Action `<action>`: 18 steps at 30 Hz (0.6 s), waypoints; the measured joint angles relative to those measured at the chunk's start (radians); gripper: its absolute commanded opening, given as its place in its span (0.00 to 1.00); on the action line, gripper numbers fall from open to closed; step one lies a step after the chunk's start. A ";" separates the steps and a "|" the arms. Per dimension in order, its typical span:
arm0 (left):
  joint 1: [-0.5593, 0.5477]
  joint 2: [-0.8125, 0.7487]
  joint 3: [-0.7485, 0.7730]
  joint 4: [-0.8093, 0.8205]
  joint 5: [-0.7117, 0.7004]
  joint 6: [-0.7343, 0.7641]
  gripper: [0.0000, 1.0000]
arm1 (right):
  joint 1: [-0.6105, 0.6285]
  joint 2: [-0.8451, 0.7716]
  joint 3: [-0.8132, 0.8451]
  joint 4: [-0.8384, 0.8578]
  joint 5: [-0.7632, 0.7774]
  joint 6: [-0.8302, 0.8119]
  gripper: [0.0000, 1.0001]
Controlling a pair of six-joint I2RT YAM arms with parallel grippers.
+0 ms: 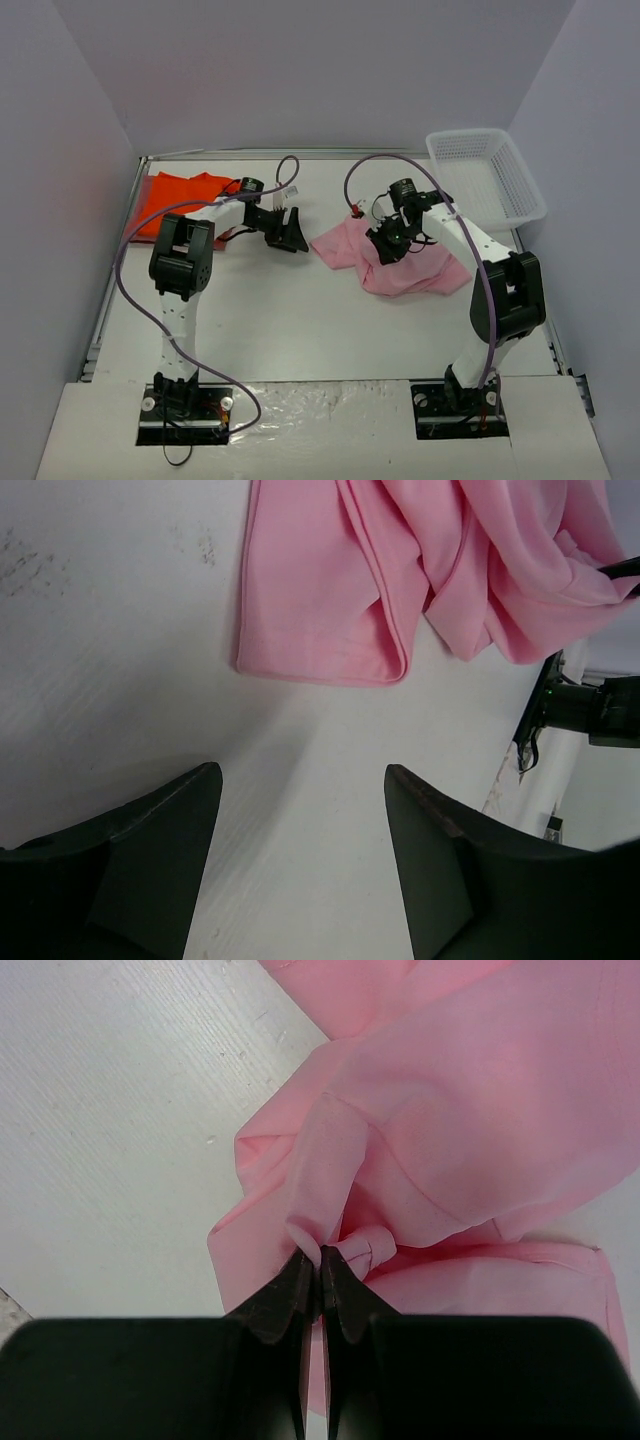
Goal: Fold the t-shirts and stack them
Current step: Flatten out the tshirt
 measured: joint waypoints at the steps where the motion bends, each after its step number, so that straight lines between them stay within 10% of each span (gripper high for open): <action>1: 0.000 0.011 0.010 0.007 0.013 -0.011 0.65 | -0.001 0.001 -0.002 0.001 -0.002 -0.002 0.00; 18: -0.042 0.161 0.182 0.082 0.114 -0.072 0.54 | -0.005 0.011 -0.009 0.007 -0.013 -0.010 0.00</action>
